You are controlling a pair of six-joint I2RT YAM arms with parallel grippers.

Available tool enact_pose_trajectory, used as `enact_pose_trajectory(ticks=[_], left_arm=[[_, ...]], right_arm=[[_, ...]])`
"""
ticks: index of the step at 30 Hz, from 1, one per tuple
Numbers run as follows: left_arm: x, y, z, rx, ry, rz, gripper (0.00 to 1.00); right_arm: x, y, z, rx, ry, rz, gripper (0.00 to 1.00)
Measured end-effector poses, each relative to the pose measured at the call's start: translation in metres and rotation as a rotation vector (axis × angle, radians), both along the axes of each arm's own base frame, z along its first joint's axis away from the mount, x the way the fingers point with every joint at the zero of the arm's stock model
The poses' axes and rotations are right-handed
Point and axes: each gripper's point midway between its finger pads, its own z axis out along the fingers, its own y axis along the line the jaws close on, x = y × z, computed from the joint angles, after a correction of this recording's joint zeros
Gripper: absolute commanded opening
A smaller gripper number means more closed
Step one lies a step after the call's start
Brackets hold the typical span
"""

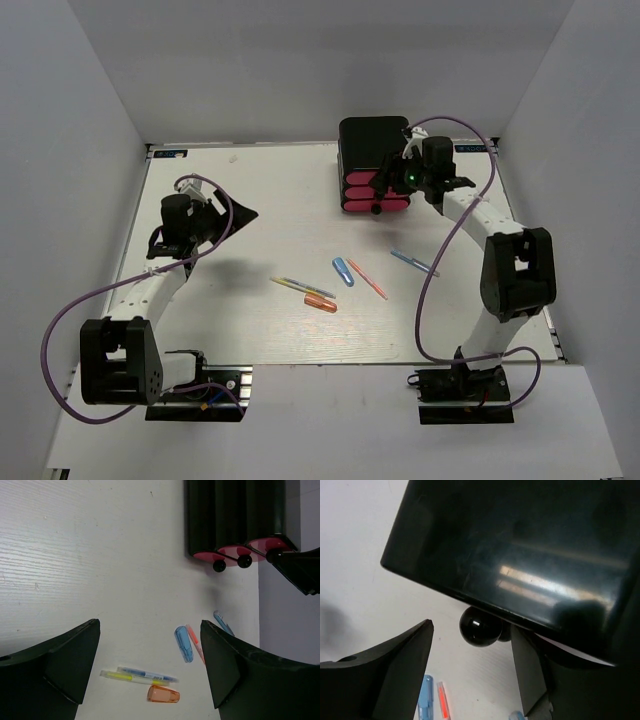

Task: Sort the stationery into containers
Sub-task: Open the drawer in the storage box.

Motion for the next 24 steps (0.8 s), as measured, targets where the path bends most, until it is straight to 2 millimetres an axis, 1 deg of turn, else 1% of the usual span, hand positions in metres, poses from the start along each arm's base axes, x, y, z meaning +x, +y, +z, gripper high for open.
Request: enact_pose_trajectory(ticks=[4,5,7,8,9,12,15,17,19,21,23,24], left_arm=[[-0.001,-0.001,-0.003,0.002,0.013,0.004,0.91],[-0.002,-0.001,-0.003,0.001,0.017,0.004,0.91],[-0.002,-0.001,-0.004,0.0,0.023,0.005,0.91],[-0.003,-0.001,-0.004,-0.002,0.025,0.006,0.91],[-0.003,-0.001,-0.004,-0.004,0.027,0.007,0.91],[-0.002,-0.002,-0.004,-0.013,0.031,0.012,0.91],[-0.002,-0.006,-0.009,-0.025,0.045,0.01,0.88],[-0.001,-0.015,-0.017,-0.032,0.066,-0.01,0.87],[-0.003,-0.026,-0.03,-0.035,0.106,-0.039,0.87],[-0.003,-0.043,-0.043,-0.031,0.153,-0.08,0.87],[0.0,-0.063,-0.05,-0.025,0.182,-0.128,0.87],[0.002,-0.073,-0.053,-0.02,0.193,-0.154,0.87]], right_arm=[[0.012,0.003,-0.007,0.016,0.032,-0.028,0.62],[0.013,0.003,-0.01,0.014,0.038,-0.035,0.55],[0.015,0.003,-0.015,0.009,0.047,-0.045,0.49],[0.016,0.002,-0.017,0.008,0.051,-0.05,0.41],[0.016,0.002,-0.017,0.007,0.052,-0.053,0.37],[0.016,0.002,-0.017,0.009,0.055,-0.059,0.3],[0.015,0.001,-0.018,0.009,0.047,-0.059,0.28],[0.01,0.0,-0.018,0.009,0.041,-0.056,0.28],[0.001,-0.001,-0.018,0.007,0.04,-0.05,0.26],[-0.009,-0.003,-0.019,0.006,0.042,-0.042,0.26],[-0.02,-0.005,-0.019,0.006,0.044,-0.037,0.26],[-0.024,-0.006,-0.019,0.006,0.046,-0.035,0.29]])
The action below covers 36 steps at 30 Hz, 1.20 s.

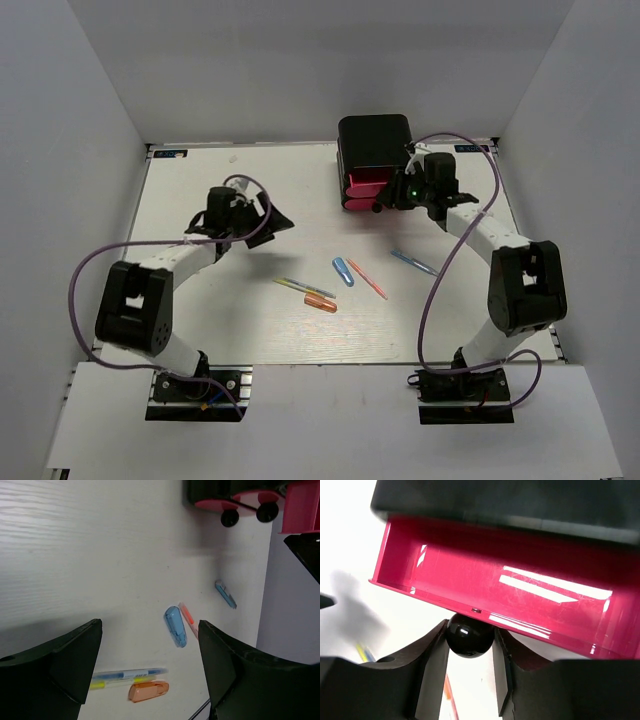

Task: Sort the stationery into containers
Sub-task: Open the drawer in the storage box, then pick up the pen from the center of the board.

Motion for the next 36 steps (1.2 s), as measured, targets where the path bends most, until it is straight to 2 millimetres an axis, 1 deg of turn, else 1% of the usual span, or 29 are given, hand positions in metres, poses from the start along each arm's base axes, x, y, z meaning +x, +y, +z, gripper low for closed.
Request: enact_pose_trajectory(ticks=[1,2,3,4,5,8,9,12,13,17,19,22,24,27,29,31,33,36], left_arm=[[0.003,-0.011,-0.001,0.002,0.001,-0.028,0.87],[0.004,-0.023,-0.001,0.005,0.004,-0.056,0.87],[0.006,-0.034,-0.002,0.009,0.006,-0.082,0.87],[0.006,-0.043,-0.003,0.014,0.007,-0.106,0.87],[0.008,-0.054,-0.004,0.019,0.008,-0.131,0.87],[0.006,-0.08,-0.013,0.034,0.019,-0.199,0.87],[0.005,-0.086,-0.016,0.041,0.024,-0.216,0.87],[0.0,-0.098,-0.026,0.066,0.043,-0.253,0.87],[-0.001,-0.101,-0.027,0.073,0.045,-0.261,0.87],[0.0,-0.114,-0.029,0.104,0.037,-0.294,0.86],[-0.002,-0.117,-0.03,0.116,0.033,-0.303,0.86],[-0.005,-0.119,-0.032,0.13,0.031,-0.311,0.84],[-0.007,-0.12,-0.033,0.137,0.03,-0.318,0.83],[-0.011,-0.122,-0.036,0.152,0.036,-0.326,0.74],[-0.014,-0.122,-0.038,0.166,0.042,-0.334,0.71],[-0.017,-0.122,-0.039,0.179,0.046,-0.342,0.66],[-0.018,-0.123,-0.039,0.19,0.047,-0.348,0.65],[-0.018,-0.121,-0.04,0.205,0.052,-0.346,0.66]], right_arm=[[-0.005,-0.001,-0.001,-0.001,0.002,0.002,0.3],[-0.009,-0.002,0.0,0.0,0.003,0.004,0.32],[-0.013,-0.002,-0.001,0.0,0.003,0.005,0.36],[-0.016,-0.003,-0.001,0.0,0.004,0.007,0.48],[-0.019,-0.003,-0.001,0.0,0.005,0.011,0.51],[-0.024,-0.005,-0.003,-0.012,0.001,0.017,0.5],[-0.024,-0.006,-0.003,-0.014,0.001,0.017,0.5],[-0.026,-0.007,-0.006,-0.019,0.008,0.018,0.6],[-0.026,-0.007,-0.006,-0.019,0.009,0.022,0.66],[-0.033,-0.006,-0.01,-0.034,0.024,0.055,0.66],[-0.039,-0.007,-0.013,-0.051,0.023,0.075,0.66],[-0.062,-0.014,-0.021,-0.097,0.013,0.117,0.66],[-0.078,-0.02,-0.026,-0.131,-0.001,0.148,0.61],[-0.097,-0.028,-0.03,-0.19,-0.044,0.2,0.56],[-0.107,-0.033,-0.034,-0.226,-0.072,0.228,0.53],[-0.117,-0.041,-0.044,-0.28,-0.085,0.26,0.51],[-0.122,-0.05,-0.057,-0.337,-0.085,0.283,0.51],[-0.127,-0.062,-0.073,-0.412,-0.071,0.305,0.6]])
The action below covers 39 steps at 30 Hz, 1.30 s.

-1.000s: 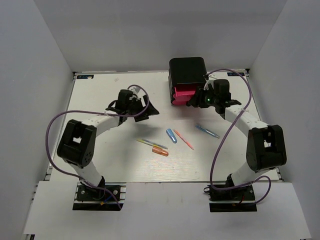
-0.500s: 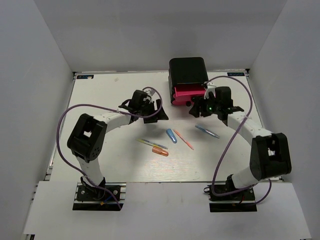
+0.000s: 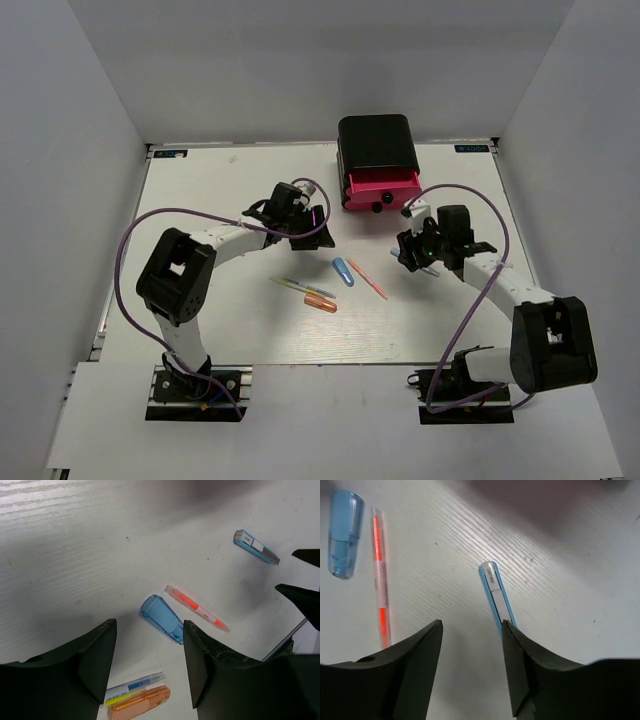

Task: Sort the stationery into containers
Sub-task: Pick up the pen from the center of the board.

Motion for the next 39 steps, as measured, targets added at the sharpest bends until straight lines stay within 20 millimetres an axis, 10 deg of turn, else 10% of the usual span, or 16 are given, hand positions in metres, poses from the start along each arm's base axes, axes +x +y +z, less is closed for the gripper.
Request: enact_pose_trajectory(ticks=[13,23,30,39], left_arm=[[-0.002,0.006,-0.001,0.051,0.019,0.019,0.81],[-0.002,0.009,-0.002,0.066,0.023,0.029,0.81],[-0.004,0.007,0.007,0.08,0.045,0.035,0.81],[0.002,0.001,0.026,0.092,0.052,0.079,0.81]], right_arm=[[0.008,-0.025,-0.055,-0.159,0.13,0.034,0.65],[0.011,-0.031,-0.06,-0.177,0.137,0.067,0.2],[-0.014,-0.02,-0.056,-0.132,0.175,0.223,0.06],[-0.023,0.029,0.062,0.037,-0.098,0.623,0.04]])
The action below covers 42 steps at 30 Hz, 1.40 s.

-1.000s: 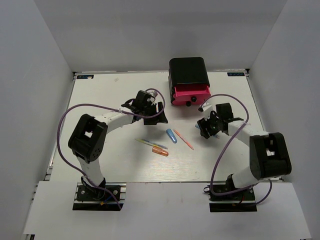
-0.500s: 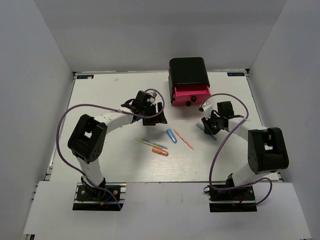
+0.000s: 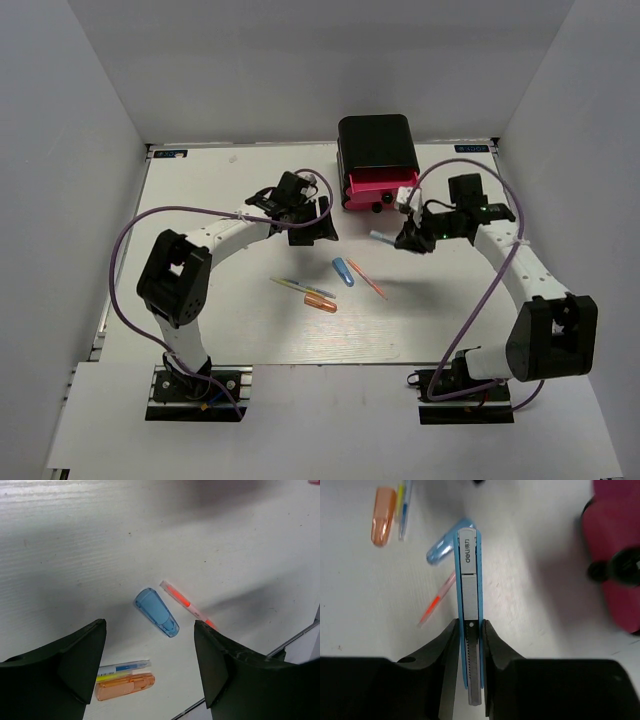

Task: Sort the stationery into containers
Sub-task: Pick up the pen from the center of the board, then place the pen in the drawer.

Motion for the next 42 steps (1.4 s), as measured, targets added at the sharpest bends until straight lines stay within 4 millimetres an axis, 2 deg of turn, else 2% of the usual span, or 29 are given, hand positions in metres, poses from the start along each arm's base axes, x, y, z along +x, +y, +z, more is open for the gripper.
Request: enact_pose_trajectory(ticks=[3,8,11,14,19,24,26,29,31,33,35,42], left_arm=[[-0.003,0.001,-0.002,0.007,0.015,0.006,0.81],[-0.007,0.002,-0.003,0.017,0.042,0.021,0.81],[-0.007,-0.002,0.002,0.024,0.054,0.032,0.81],[-0.005,-0.006,0.009,0.018,0.05,0.039,0.81],[-0.009,-0.01,0.009,0.019,0.066,0.044,0.81],[-0.014,-0.009,0.004,0.035,0.09,0.052,0.81],[-0.014,-0.009,0.003,0.037,0.092,0.057,0.81],[-0.015,-0.009,0.003,0.038,0.096,0.061,0.81],[-0.016,-0.009,0.002,0.04,0.1,0.062,0.81],[-0.017,-0.009,0.002,0.042,0.104,0.065,0.82],[-0.018,-0.008,0.001,0.045,0.111,0.07,0.82],[-0.02,-0.019,0.007,0.041,0.136,0.092,0.82]], right_arm=[[0.013,0.014,0.047,0.083,-0.106,0.057,0.04],[0.042,0.029,0.107,0.164,-0.272,0.098,0.02],[0.07,0.035,0.132,0.189,-0.347,0.107,0.02],[0.097,0.041,0.144,0.201,-0.41,0.114,0.02],[0.129,0.049,0.134,0.214,-0.457,0.16,0.07],[0.161,0.055,0.106,0.197,-0.435,0.201,0.09],[0.167,0.056,0.097,0.188,-0.428,0.208,0.1],[0.169,0.054,0.087,0.173,-0.416,0.209,0.21],[0.168,0.052,0.085,0.167,-0.41,0.209,0.32],[0.168,0.051,0.083,0.161,-0.408,0.209,0.37],[0.167,0.049,0.082,0.158,-0.398,0.208,0.51],[0.16,0.045,0.081,0.167,-0.372,0.174,0.51]])
